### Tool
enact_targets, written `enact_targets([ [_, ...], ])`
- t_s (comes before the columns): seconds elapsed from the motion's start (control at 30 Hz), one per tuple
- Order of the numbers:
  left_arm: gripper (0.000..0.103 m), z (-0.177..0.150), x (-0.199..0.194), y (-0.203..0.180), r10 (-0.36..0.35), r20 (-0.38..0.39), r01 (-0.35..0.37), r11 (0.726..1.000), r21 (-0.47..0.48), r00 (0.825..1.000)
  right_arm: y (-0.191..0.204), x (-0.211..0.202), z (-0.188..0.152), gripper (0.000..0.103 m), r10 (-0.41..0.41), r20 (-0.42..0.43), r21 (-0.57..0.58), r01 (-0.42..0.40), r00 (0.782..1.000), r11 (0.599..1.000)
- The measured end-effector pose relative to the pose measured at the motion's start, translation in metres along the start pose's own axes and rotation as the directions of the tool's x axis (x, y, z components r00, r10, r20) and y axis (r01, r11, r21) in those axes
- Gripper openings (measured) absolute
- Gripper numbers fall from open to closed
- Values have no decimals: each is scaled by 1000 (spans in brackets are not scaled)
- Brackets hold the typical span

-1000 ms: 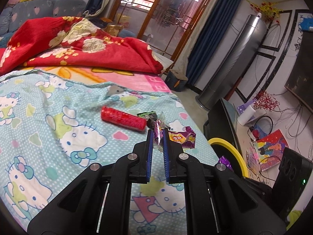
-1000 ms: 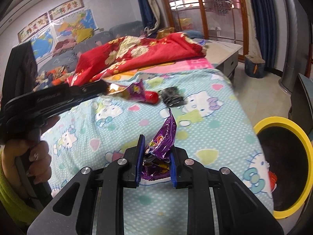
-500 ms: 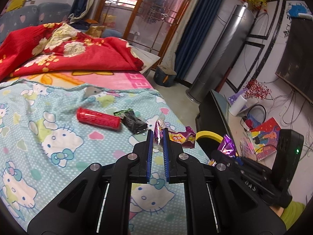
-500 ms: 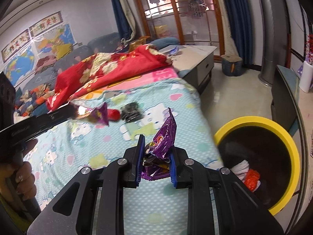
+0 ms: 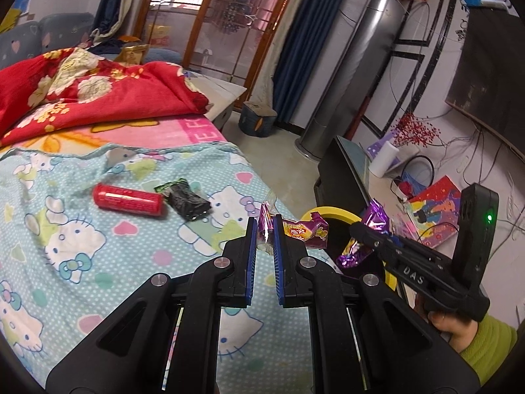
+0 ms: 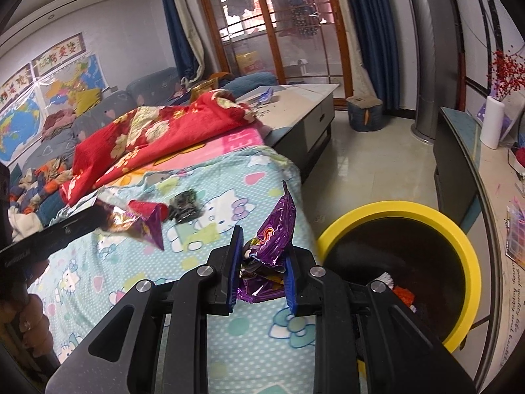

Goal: Collect trash
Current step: 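Lift both wrappers and carry both tools over the yellow-rimmed bin, then open the right tool over the bin while the left tool opens, dropping both wrappers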

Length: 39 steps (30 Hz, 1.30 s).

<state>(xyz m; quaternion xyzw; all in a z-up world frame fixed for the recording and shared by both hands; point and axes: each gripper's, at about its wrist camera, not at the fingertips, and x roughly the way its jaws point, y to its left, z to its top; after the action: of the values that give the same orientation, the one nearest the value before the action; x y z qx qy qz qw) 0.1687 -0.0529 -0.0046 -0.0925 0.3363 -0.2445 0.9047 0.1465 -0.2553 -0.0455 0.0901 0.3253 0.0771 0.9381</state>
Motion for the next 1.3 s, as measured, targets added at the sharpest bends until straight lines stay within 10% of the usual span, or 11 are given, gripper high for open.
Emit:
enact_targets([
  [1.3,6,-21,62,-98,-122,-118,145,967,210,985,-115,-20,6,21,-221,32,204,210,975,956],
])
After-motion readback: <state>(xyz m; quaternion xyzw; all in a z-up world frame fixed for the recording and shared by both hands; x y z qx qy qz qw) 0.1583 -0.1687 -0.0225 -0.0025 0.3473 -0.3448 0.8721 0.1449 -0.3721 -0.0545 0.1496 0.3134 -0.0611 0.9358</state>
